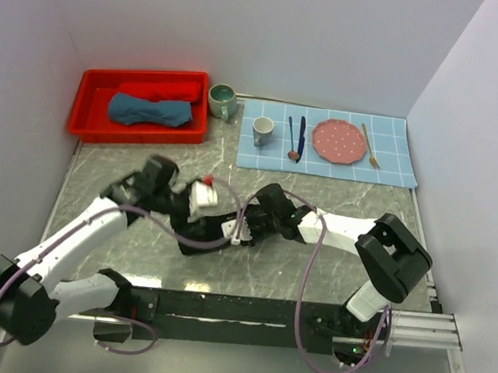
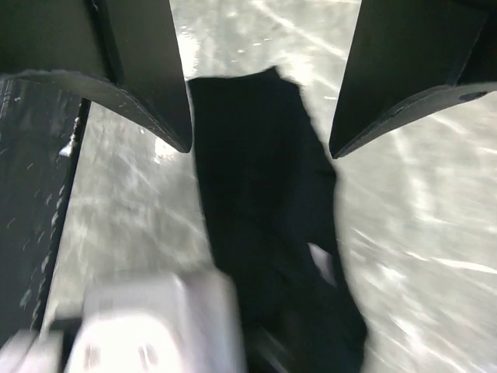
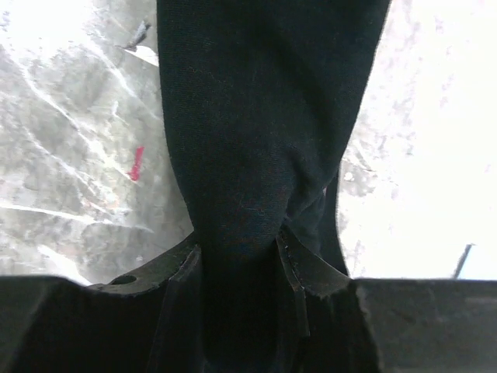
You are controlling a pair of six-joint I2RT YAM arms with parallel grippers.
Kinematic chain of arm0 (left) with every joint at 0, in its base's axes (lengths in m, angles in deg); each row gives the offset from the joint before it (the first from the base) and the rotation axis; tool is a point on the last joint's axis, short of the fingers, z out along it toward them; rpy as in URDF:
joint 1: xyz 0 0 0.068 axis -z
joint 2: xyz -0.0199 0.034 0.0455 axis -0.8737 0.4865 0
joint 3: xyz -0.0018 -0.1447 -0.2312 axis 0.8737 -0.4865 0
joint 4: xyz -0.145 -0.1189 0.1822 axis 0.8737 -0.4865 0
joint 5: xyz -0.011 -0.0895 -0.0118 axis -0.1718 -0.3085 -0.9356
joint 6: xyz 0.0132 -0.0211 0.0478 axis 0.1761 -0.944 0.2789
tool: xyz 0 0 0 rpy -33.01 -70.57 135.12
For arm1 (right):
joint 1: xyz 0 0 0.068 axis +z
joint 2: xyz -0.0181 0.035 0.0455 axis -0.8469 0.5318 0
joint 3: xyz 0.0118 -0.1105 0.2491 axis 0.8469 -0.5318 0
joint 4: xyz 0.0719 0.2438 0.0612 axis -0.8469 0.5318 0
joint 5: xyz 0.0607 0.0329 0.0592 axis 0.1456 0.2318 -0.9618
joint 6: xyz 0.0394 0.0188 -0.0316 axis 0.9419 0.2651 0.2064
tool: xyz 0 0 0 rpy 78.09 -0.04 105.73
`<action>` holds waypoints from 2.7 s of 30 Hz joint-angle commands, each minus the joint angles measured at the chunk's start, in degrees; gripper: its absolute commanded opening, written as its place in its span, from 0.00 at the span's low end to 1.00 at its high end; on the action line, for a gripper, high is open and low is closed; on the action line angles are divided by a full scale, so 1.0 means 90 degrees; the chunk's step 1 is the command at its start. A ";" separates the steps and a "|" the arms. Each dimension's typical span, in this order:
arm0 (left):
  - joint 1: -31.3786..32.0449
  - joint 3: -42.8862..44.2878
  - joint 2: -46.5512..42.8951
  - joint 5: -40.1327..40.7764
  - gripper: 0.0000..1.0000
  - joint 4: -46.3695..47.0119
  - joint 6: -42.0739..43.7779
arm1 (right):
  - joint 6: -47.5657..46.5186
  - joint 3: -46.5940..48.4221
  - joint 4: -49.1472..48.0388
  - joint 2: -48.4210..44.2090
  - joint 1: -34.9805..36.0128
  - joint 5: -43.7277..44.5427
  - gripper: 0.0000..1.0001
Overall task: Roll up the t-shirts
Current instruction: Roll the T-shirt to the center of the board, then pick up the T-shirt from the center of the board.
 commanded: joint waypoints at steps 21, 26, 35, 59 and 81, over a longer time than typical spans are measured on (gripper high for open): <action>0.1697 -0.1653 0.0770 0.2369 0.23 0.2037 -0.0531 | 0.0639 0.1212 0.2126 0.0851 -0.0367 -0.1450 0.30; 0.1219 -0.1166 0.1268 0.1832 0.03 0.1470 -0.0267 | 0.0747 0.1835 0.2712 0.1202 -0.0562 -0.1821 0.30; -0.0295 0.0572 0.3084 0.0318 0.01 -0.0375 0.0475 | 0.1127 0.3817 0.4675 0.2782 -0.1060 -0.2788 0.29; -0.0933 0.0439 0.0978 0.0455 0.83 0.0910 -0.0122 | 0.0923 0.7471 0.8562 0.6007 -0.1568 -0.4175 0.27; 0.1286 -0.2356 0.0965 0.3091 0.92 0.5258 0.1989 | 0.2279 0.7862 0.8768 0.7169 -0.1617 -0.4635 0.26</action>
